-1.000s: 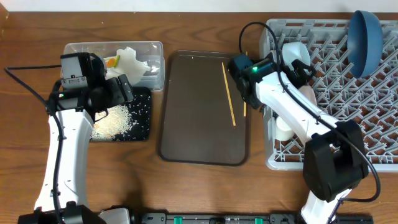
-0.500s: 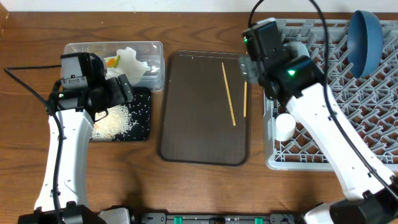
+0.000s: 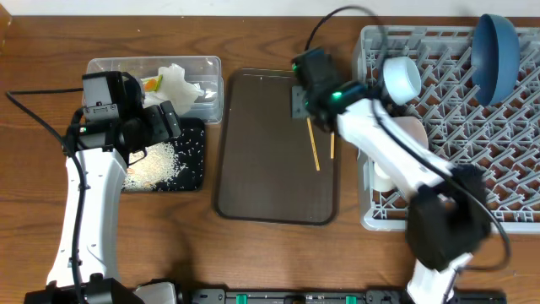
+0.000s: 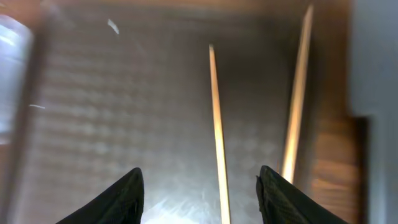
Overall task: Sort waste into correct bins and load items into the dishwasher rack
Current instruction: 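Reach the right gripper to a chopstick on the tray and grasp it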
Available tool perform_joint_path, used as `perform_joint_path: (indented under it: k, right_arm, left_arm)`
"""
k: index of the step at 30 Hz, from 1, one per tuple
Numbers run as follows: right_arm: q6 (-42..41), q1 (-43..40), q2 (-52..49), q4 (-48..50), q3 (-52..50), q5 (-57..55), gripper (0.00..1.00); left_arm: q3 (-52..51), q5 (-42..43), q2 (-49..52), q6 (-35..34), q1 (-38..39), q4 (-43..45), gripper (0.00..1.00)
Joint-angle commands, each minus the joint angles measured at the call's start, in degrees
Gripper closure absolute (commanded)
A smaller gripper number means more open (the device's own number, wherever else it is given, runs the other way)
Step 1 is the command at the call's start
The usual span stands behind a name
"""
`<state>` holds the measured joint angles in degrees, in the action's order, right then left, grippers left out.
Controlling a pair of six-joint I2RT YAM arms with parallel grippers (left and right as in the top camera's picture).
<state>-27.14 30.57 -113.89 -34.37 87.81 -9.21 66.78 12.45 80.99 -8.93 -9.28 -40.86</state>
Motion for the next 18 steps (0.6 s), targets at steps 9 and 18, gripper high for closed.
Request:
perform_joint_path:
  k: [9, 18]
  right_arm:
    - [-2.6, 0.4, -8.0, -2.8, -0.2, -0.8, 0.65]
    - [4.9, 0.0, -8.1, -9.0, -0.2, 4.3, 0.72]
  left_arm:
    - [0.3, -0.5, 0.2, 0.8, -0.2, 0.0, 0.07]
    - [0.3, -0.5, 0.2, 0.8, -0.2, 0.0, 0.07]
